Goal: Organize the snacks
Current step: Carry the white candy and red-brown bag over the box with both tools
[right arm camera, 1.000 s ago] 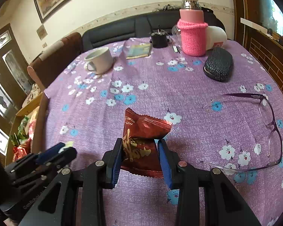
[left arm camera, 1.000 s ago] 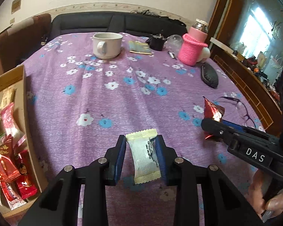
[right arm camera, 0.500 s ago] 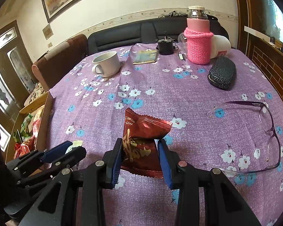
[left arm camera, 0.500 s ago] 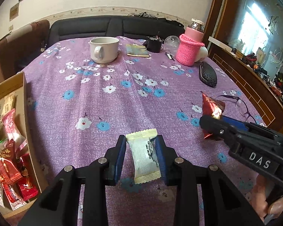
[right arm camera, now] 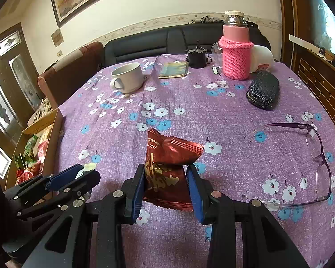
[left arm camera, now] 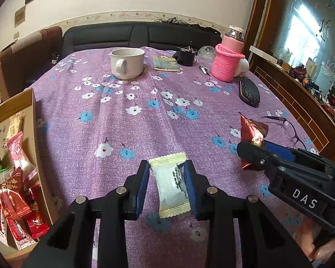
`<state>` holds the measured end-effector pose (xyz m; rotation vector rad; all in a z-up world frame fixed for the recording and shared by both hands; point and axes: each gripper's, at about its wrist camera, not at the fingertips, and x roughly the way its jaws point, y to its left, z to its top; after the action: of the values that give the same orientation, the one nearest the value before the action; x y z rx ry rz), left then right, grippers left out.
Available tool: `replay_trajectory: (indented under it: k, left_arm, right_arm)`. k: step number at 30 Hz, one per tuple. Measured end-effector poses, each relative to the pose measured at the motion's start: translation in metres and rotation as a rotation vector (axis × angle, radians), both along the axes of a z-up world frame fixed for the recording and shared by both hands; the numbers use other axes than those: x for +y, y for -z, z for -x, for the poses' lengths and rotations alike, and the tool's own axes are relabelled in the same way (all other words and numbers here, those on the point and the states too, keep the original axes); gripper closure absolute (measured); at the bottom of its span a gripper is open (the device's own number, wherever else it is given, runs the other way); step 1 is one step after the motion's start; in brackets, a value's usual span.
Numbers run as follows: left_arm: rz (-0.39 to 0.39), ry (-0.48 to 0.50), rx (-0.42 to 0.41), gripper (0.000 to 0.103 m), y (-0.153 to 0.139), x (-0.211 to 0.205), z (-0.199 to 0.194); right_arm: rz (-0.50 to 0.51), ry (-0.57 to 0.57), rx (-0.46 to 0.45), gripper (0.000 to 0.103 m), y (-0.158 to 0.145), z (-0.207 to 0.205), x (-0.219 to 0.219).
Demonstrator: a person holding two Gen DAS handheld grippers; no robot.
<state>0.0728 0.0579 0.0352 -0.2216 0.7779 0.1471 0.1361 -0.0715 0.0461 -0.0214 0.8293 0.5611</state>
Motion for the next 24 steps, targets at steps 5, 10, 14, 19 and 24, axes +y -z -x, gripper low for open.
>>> replay_trajectory:
  k: [5, 10, 14, 19, 24]
  left_arm:
    - [0.003, -0.005, -0.003, 0.072, -0.002, 0.001, 0.002]
    - [0.007, -0.019, -0.026, 0.072, -0.010, 0.003, 0.006]
    - [0.025, -0.050, -0.045, 0.072, -0.016, 0.011, 0.012]
    - [0.003, -0.079, -0.053, 0.072, -0.018, 0.014, 0.012]
    - [-0.071, -0.103, -0.070, 0.072, -0.020, 0.009, 0.014]
  right_arm:
    - [0.000, 0.004, 0.002, 0.063, 0.001, 0.000, 0.001]
    - [-0.021, 0.009, 0.007, 0.063, -0.001, 0.000, 0.001]
    - [-0.024, 0.008, 0.001, 0.063, -0.002, 0.003, 0.004]
    - [-0.019, 0.001, -0.024, 0.063, -0.006, 0.008, 0.007]
    - [-0.013, -0.006, -0.026, 0.063, -0.005, 0.009, 0.009]
